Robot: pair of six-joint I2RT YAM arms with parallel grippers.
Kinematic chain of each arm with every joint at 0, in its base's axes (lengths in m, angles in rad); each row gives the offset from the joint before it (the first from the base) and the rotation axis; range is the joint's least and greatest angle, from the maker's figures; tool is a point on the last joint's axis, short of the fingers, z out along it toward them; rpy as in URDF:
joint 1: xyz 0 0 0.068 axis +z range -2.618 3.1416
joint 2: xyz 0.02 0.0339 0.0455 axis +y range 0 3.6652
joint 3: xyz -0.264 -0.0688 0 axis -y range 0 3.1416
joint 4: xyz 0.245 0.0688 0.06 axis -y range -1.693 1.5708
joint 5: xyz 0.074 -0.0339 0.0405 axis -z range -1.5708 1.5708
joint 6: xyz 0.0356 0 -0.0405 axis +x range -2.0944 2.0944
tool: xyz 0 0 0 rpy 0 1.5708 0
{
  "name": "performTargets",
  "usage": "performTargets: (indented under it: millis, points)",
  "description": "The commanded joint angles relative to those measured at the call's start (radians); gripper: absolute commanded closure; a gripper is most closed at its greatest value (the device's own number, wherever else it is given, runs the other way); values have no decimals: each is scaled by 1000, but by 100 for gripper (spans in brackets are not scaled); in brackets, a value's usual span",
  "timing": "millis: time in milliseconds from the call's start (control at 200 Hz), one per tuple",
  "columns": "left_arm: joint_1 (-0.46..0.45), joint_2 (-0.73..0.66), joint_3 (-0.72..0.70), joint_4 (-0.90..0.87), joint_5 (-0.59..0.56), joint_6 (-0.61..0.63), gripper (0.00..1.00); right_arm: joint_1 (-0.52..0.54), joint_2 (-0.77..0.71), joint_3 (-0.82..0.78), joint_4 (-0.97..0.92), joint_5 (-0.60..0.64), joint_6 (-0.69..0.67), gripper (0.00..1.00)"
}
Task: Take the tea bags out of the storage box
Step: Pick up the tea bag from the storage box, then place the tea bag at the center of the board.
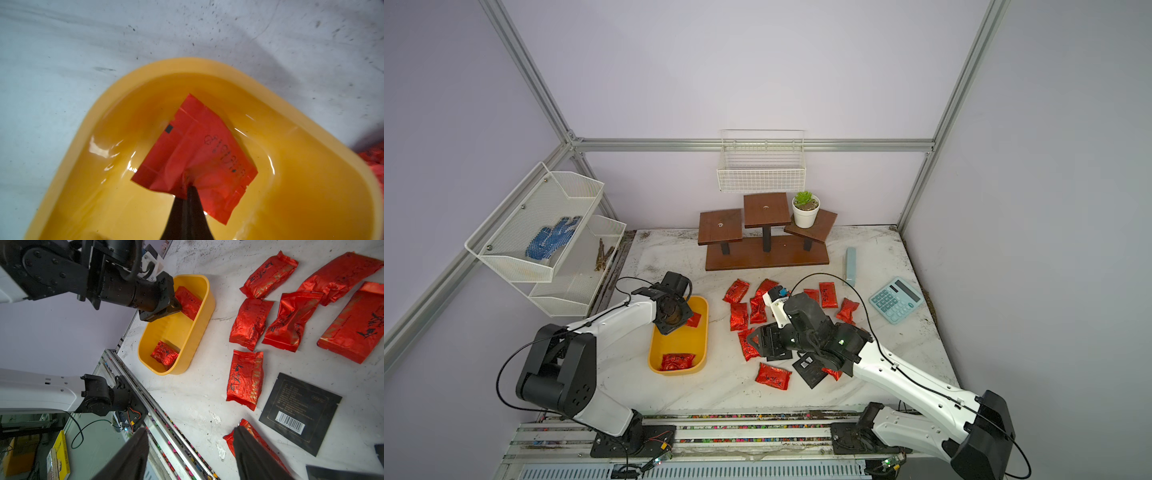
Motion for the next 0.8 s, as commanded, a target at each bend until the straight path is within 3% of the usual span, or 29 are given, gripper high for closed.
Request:
performTargets:
  millis: [0, 335, 455, 590, 795]
  points:
    - [5, -107, 1, -52, 4, 36, 100, 4, -33, -17, 9, -4, 8, 31]
    - [-15, -365, -3, -201, 75, 146, 100, 4, -80, -22, -19, 2, 6, 31]
    - [-36, -396, 52, -251, 141, 215, 100, 4, -87, -8, -40, 10, 0, 31]
    - [-174, -361, 137, -311, 134, 254, 100, 4, -103, 6, -73, 31, -11, 31]
    - [-419, -316, 162, -312, 123, 195, 100, 4, -150, 7, -128, 57, -12, 31]
